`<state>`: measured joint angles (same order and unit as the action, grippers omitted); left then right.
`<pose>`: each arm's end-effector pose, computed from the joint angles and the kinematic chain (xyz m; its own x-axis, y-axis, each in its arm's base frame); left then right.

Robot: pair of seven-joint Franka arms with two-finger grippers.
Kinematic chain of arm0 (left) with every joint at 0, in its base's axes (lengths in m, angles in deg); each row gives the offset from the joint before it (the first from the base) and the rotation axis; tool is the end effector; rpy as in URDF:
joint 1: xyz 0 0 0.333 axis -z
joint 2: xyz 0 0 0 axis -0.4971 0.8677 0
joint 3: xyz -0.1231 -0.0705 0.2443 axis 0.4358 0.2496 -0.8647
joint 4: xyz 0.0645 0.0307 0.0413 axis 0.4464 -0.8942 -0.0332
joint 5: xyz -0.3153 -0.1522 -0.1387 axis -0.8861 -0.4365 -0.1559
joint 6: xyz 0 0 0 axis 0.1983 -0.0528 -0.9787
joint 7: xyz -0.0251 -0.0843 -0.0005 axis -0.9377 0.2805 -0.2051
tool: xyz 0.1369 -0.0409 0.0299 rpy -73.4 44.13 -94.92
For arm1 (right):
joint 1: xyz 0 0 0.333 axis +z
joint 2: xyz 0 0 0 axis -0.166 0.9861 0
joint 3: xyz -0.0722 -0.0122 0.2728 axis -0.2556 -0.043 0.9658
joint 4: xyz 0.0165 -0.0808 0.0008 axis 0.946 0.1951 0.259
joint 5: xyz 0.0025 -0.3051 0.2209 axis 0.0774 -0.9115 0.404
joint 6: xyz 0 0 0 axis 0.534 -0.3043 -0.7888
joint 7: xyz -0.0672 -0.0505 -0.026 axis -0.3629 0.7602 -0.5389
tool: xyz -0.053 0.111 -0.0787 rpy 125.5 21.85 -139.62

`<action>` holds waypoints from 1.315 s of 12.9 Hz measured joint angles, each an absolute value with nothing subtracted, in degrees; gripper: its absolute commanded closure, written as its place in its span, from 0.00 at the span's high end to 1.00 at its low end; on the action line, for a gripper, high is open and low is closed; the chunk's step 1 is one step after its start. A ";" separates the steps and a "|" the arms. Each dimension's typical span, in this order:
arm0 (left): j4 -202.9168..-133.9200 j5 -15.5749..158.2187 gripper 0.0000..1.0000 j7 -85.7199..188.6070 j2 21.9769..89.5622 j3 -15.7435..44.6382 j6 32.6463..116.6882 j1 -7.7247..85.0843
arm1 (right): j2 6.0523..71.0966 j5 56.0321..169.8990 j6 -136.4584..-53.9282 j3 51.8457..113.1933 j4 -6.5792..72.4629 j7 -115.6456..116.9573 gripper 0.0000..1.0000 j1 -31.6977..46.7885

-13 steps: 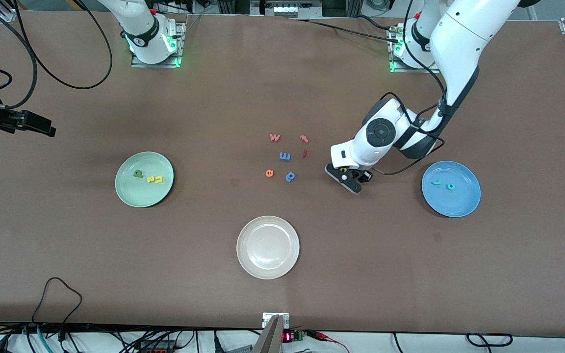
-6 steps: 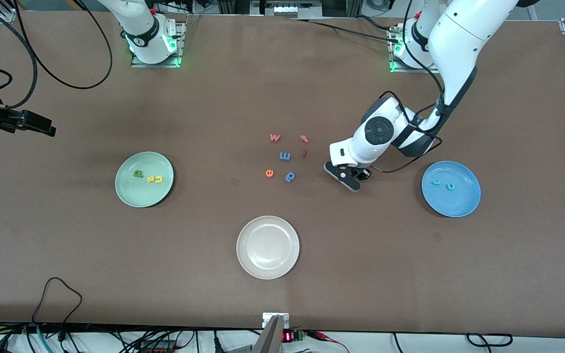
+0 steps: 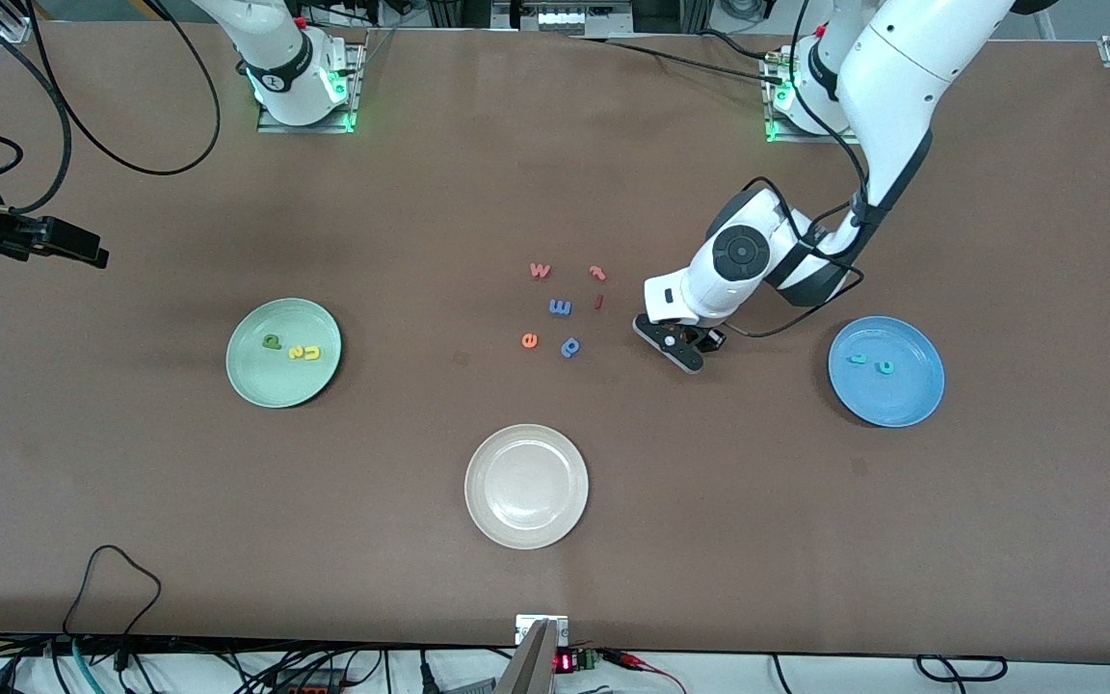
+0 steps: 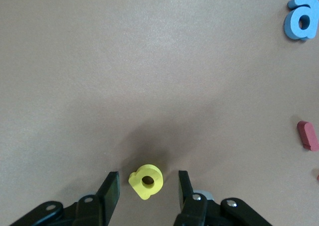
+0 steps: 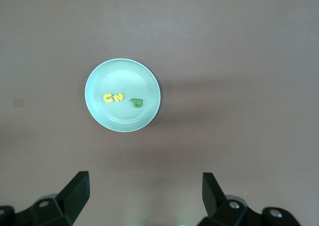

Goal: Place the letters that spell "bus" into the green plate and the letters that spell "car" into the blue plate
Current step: 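Lower the left gripper around the yellow a and close it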

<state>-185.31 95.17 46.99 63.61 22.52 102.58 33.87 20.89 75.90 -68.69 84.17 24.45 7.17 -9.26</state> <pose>0.4853 -0.2961 0.1269 0.7987 -0.6017 -0.0050 -0.5982 -0.7949 0.1011 0.5529 -0.0329 0.4925 0.9882 -0.0872 -0.1263 -0.0863 -0.9962 0.0122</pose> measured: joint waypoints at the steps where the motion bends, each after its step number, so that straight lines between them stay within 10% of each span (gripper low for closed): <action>1: -185.41 95.17 0.56 46.99 63.66 22.51 102.61 33.87 | 20.89 75.90 -68.69 84.17 24.45 7.17 1.00 -9.26; 7: -185.62 95.17 0.51 47.02 64.50 22.42 104.19 33.87 | 20.89 75.90 -68.68 84.17 24.45 7.16 1.00 -9.28; 13: -185.69 95.18 0.14 47.01 64.38 22.00 104.99 33.82 | 20.89 75.90 -68.66 84.17 24.45 7.16 1.00 -9.29; 17: -185.65 95.18 0.09 47.03 64.30 21.77 105.20 33.81 | 20.90 75.90 -68.66 84.16 24.45 7.16 1.00 -9.30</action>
<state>-185.65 95.18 47.03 64.30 21.77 105.20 33.81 20.90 75.90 -68.66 84.16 24.45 7.16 -9.30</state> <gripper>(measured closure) 0.687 0.000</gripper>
